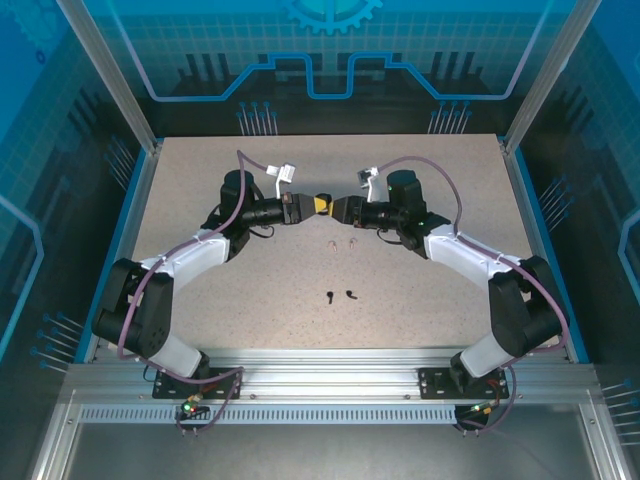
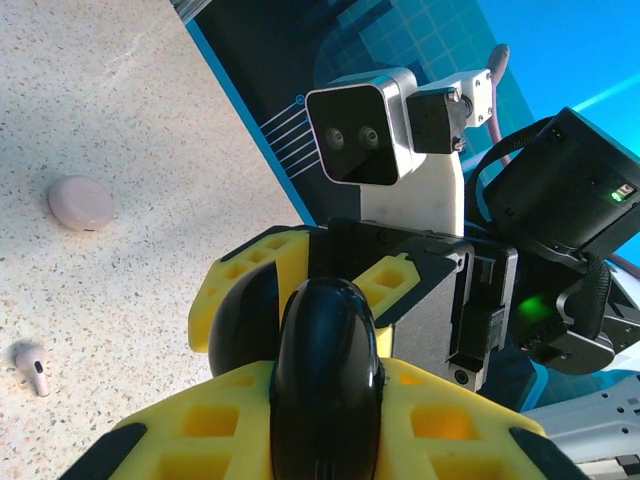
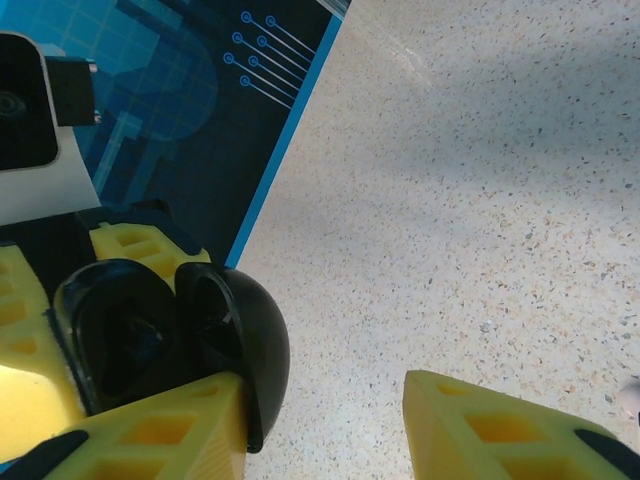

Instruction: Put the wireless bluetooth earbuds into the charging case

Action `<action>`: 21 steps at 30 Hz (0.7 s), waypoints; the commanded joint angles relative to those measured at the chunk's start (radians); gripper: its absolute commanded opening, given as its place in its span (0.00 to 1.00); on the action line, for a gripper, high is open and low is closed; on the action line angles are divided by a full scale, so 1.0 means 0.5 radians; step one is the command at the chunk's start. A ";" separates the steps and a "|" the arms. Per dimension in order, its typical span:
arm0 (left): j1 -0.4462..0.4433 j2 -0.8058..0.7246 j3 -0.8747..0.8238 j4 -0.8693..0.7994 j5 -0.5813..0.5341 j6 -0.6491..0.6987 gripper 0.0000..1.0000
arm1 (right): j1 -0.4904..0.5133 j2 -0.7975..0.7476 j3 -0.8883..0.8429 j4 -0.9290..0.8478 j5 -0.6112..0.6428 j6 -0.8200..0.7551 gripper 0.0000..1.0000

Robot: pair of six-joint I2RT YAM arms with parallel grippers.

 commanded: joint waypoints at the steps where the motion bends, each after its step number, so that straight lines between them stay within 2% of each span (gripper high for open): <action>1: -0.018 0.006 0.089 0.058 0.045 -0.017 0.00 | 0.031 0.012 -0.033 0.005 -0.021 -0.058 0.43; 8: -0.020 0.005 0.095 0.056 0.072 -0.018 0.00 | 0.028 0.027 -0.018 -0.005 -0.001 -0.051 0.43; 10: -0.022 0.005 0.088 0.058 0.079 -0.020 0.00 | 0.031 0.053 0.015 0.000 -0.005 -0.040 0.40; 16: -0.024 0.005 0.059 0.065 0.077 -0.023 0.00 | 0.037 0.093 0.100 -0.015 -0.034 -0.044 0.21; 20: -0.027 0.014 0.049 0.062 0.064 -0.024 0.00 | 0.037 0.068 0.102 -0.052 -0.030 -0.070 0.01; 21: -0.031 0.020 0.049 0.060 0.060 -0.023 0.00 | 0.034 0.062 0.103 -0.067 -0.025 -0.078 0.00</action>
